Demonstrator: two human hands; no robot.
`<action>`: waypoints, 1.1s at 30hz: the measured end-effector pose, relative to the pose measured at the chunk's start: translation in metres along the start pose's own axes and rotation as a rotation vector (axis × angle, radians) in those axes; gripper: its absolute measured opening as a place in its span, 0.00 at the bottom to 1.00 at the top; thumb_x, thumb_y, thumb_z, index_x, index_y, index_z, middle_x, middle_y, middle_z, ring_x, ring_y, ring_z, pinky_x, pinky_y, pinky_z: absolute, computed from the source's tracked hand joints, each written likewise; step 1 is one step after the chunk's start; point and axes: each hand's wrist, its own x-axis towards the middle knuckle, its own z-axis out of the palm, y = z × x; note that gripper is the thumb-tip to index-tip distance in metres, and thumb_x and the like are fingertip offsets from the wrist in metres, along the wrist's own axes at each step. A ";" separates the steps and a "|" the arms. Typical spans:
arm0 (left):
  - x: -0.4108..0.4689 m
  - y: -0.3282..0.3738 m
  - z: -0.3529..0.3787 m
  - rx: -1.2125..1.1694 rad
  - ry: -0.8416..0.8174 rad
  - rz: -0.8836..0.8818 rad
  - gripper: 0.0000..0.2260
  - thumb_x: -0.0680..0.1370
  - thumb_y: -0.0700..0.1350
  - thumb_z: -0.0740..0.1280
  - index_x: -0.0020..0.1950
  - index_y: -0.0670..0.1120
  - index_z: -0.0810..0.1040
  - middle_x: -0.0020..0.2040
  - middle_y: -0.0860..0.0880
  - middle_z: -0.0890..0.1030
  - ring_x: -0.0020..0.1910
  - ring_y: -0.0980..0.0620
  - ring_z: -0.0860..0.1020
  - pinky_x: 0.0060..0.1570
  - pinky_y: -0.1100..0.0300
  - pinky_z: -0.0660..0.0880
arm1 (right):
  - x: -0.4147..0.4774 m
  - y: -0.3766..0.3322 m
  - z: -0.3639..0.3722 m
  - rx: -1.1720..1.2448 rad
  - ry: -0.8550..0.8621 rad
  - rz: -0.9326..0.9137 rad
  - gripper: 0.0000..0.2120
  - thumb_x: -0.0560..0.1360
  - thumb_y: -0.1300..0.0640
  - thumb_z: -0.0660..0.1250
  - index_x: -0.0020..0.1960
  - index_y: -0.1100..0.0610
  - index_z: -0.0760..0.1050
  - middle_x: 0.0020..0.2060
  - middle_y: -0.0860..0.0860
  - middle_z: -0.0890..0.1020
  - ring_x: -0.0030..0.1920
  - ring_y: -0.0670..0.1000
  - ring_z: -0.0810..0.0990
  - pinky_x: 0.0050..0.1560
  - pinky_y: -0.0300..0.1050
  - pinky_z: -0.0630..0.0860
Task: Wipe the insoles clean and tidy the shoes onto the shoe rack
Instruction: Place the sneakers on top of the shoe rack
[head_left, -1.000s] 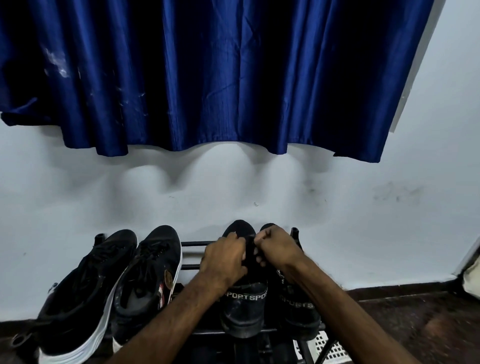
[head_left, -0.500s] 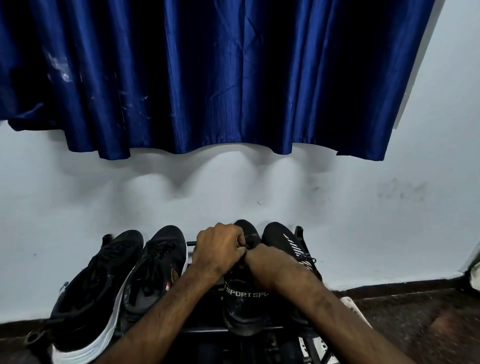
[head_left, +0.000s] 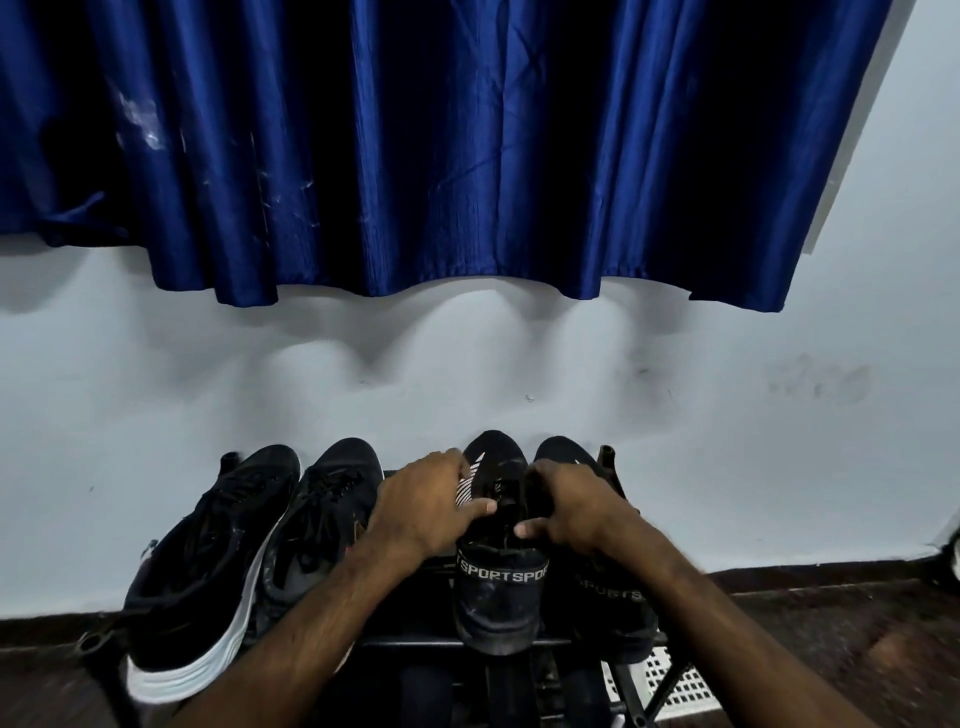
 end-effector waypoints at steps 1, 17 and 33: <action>-0.001 -0.005 0.005 -0.022 -0.107 -0.083 0.25 0.71 0.66 0.69 0.60 0.52 0.73 0.57 0.55 0.80 0.58 0.51 0.78 0.53 0.56 0.74 | 0.001 0.000 0.004 -0.033 -0.005 0.012 0.27 0.68 0.49 0.77 0.64 0.51 0.73 0.57 0.50 0.81 0.59 0.52 0.79 0.55 0.40 0.72; -0.014 -0.010 -0.003 -0.124 -0.246 -0.176 0.12 0.76 0.42 0.65 0.58 0.43 0.79 0.51 0.47 0.84 0.28 0.48 0.83 0.34 0.58 0.81 | 0.000 -0.028 0.025 -0.021 0.036 0.038 0.29 0.69 0.54 0.77 0.66 0.56 0.71 0.59 0.57 0.79 0.59 0.59 0.78 0.59 0.49 0.76; 0.004 0.077 0.012 -0.014 -0.023 0.226 0.15 0.81 0.44 0.63 0.67 0.53 0.76 0.64 0.51 0.78 0.63 0.48 0.75 0.60 0.51 0.73 | -0.029 0.079 -0.008 0.128 -0.104 0.050 0.22 0.76 0.54 0.71 0.69 0.54 0.73 0.63 0.52 0.79 0.63 0.49 0.76 0.57 0.36 0.68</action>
